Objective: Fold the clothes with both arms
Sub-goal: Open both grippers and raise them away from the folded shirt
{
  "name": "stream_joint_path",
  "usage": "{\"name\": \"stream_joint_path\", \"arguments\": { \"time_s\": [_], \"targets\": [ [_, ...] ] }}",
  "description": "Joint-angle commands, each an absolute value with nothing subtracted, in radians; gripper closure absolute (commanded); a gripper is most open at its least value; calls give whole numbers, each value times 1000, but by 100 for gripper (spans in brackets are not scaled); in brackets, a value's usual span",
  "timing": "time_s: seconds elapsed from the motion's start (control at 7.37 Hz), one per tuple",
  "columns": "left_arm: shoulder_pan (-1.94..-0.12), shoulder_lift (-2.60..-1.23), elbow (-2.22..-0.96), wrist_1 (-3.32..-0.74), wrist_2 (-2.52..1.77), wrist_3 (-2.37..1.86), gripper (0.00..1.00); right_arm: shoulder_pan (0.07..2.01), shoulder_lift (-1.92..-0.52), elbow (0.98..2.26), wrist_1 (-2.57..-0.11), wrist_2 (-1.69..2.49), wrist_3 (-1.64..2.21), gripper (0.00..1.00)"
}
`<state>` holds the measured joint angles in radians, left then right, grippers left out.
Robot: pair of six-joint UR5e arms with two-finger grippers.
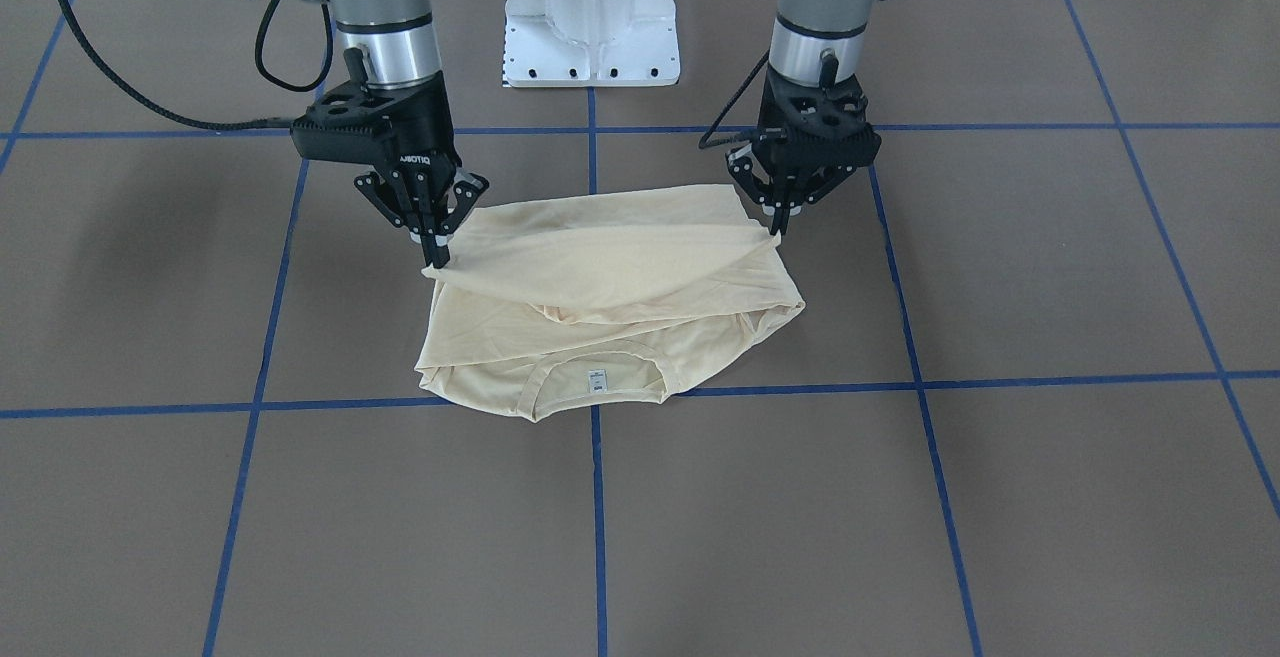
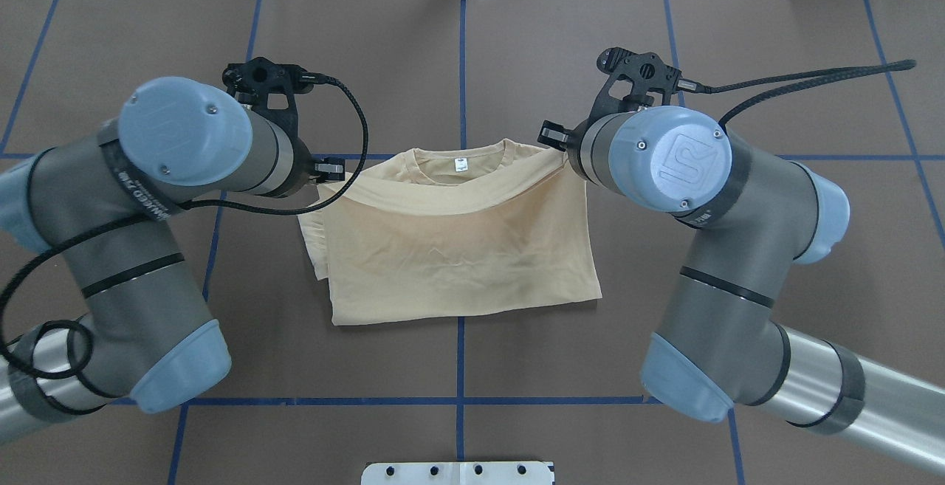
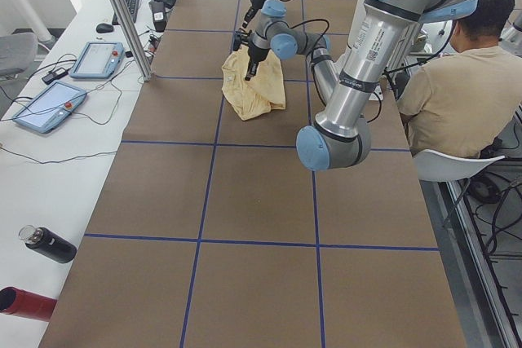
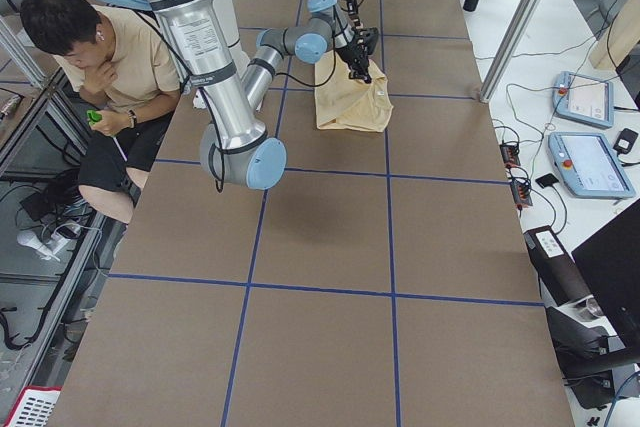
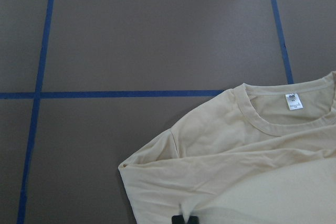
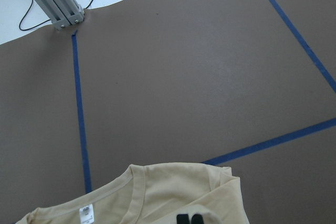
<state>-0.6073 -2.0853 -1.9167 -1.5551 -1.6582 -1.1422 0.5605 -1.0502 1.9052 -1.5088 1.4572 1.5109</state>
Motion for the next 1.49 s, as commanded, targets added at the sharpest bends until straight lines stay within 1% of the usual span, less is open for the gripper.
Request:
{"name": "stream_joint_path", "arguments": {
  "time_s": [0.0,0.14,0.27,0.41,0.54,0.68,0.95,1.09,1.22,1.36],
  "targets": [
    [-612,-2098,-1694,-1753,-1634,-1132,100,574,-1043,1728,-1349,1457,1506,100],
    [-612,-2109,-1643,-1797,-1635,-1132,100,578,-1007,1663,-1341,1457,1503,100],
    [-612,-2108,-1622,-1807,-1635,-1117,83,583,-962,1593,-1341,1459,1503,54],
    [-620,-2108,-1629,-1807,-1635,-1000,1,595,-951,1582,-1341,1474,1493,6],
    [-635,-2097,-1661,-1809,-1641,-958,0,638,-948,1592,-1341,1574,1468,0],
    [-640,-2089,-1722,-1809,-1654,-934,0,691,-960,1610,-1341,1703,1412,0],
    [-632,-1960,-1909,-1810,-1780,-962,0,727,-1087,1750,-1338,1744,1263,0],
    [-596,-1891,-1972,-1812,-1773,-1073,0,739,-1154,1813,-1338,1775,1258,0],
    [-504,-1881,-1976,-1810,-1728,-1179,0,755,-1202,1854,-1336,1796,1224,0],
    [-415,-1878,-1970,-1810,-1659,-1260,4,756,-1209,1864,-1336,1798,1220,0]
  ]
}}
